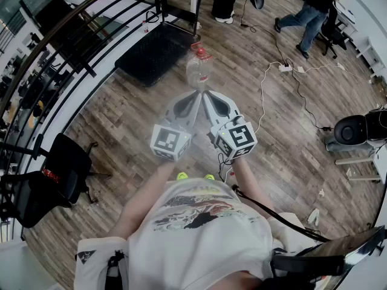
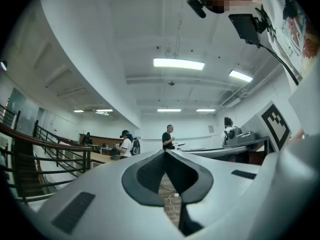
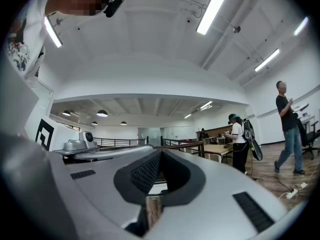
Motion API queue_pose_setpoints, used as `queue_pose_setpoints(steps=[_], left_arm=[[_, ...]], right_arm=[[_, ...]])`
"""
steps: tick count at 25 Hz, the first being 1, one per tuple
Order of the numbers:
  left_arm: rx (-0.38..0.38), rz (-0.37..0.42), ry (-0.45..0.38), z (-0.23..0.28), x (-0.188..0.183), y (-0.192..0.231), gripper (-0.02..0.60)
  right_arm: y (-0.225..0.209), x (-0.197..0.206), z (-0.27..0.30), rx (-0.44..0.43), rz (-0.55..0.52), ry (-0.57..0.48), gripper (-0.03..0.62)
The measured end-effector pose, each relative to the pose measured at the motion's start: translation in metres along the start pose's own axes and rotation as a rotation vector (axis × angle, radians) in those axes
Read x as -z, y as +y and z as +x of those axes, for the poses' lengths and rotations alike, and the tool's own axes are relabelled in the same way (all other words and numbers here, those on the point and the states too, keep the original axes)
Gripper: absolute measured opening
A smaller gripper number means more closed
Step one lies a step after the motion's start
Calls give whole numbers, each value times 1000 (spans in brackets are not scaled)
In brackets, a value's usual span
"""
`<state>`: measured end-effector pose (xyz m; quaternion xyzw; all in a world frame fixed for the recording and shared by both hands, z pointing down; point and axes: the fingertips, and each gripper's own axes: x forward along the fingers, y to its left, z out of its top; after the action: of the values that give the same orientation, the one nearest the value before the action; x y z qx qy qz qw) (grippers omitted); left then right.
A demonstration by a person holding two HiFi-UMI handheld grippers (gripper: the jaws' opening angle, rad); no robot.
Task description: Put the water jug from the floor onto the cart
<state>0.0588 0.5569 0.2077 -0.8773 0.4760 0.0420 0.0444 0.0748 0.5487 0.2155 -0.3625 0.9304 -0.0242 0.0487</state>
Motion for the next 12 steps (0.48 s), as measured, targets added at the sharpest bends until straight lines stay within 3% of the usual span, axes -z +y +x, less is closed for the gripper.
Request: queue_pose_setpoints(steps=[12], left_arm=[[-11,1,-7,-10,-1,14,11]], right_arm=[[12,1,11,-1,11,-14,20]])
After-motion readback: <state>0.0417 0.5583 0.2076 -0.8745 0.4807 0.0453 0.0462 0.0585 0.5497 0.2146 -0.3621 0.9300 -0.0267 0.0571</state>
